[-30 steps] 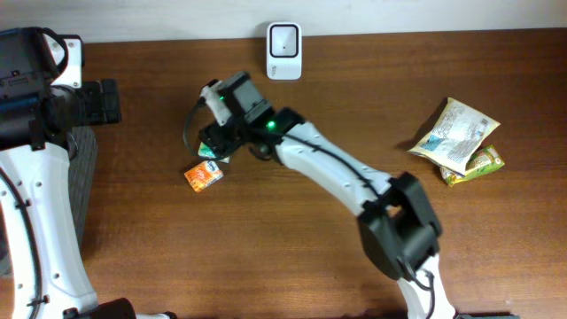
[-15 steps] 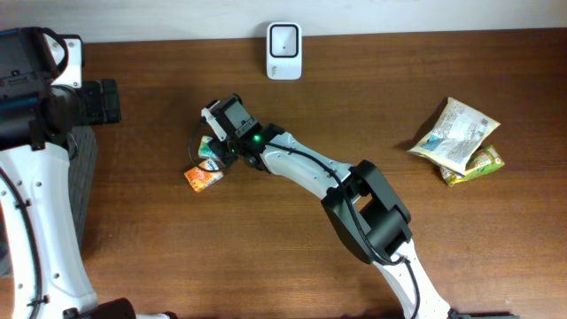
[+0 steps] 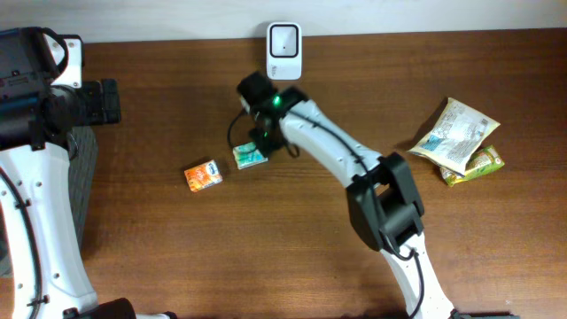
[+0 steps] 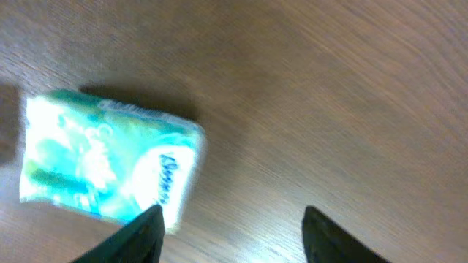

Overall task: Scan the item barcode
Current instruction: 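Move the right gripper to the green tissue pack and lower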

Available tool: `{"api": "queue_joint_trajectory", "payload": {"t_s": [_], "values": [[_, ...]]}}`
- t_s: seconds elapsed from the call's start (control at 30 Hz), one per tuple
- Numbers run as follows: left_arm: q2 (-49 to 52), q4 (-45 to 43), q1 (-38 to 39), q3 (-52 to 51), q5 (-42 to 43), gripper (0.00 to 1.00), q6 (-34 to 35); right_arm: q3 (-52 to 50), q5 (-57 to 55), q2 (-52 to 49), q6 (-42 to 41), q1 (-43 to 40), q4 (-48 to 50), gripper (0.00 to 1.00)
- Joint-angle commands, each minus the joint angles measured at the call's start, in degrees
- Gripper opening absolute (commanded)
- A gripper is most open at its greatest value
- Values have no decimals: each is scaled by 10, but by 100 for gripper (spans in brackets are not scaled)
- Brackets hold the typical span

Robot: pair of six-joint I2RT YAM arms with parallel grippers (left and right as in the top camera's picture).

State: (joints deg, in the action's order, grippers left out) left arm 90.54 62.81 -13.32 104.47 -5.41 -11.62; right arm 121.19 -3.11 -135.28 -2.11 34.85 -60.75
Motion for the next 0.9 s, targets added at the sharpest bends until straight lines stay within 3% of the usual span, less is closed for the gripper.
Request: {"api": "queue_joint_trajectory", "payload": {"t_s": [0.0, 0.1, 0.23, 0.33, 0.6, 0.87], "values": [[0, -1, -3, -1, -2, 99, -9, 67, 75, 13, -68, -1, -27, 61], [0, -1, -3, -1, -2, 99, -9, 60, 172, 0, -123, 7, 31, 60], [0, -1, -3, -1, -2, 99, -9, 55, 175, -51, -182, 31, 165, 55], [0, -1, -3, -1, -2, 99, -9, 55, 176, -90, -196, 36, 189, 56], [0, -1, -3, -1, -2, 99, -9, 55, 176, -108, -192, 33, 106, 58], [0, -1, -3, -1, -2, 99, -9, 66, 179, -30, -116, -36, -76, 59]]}}
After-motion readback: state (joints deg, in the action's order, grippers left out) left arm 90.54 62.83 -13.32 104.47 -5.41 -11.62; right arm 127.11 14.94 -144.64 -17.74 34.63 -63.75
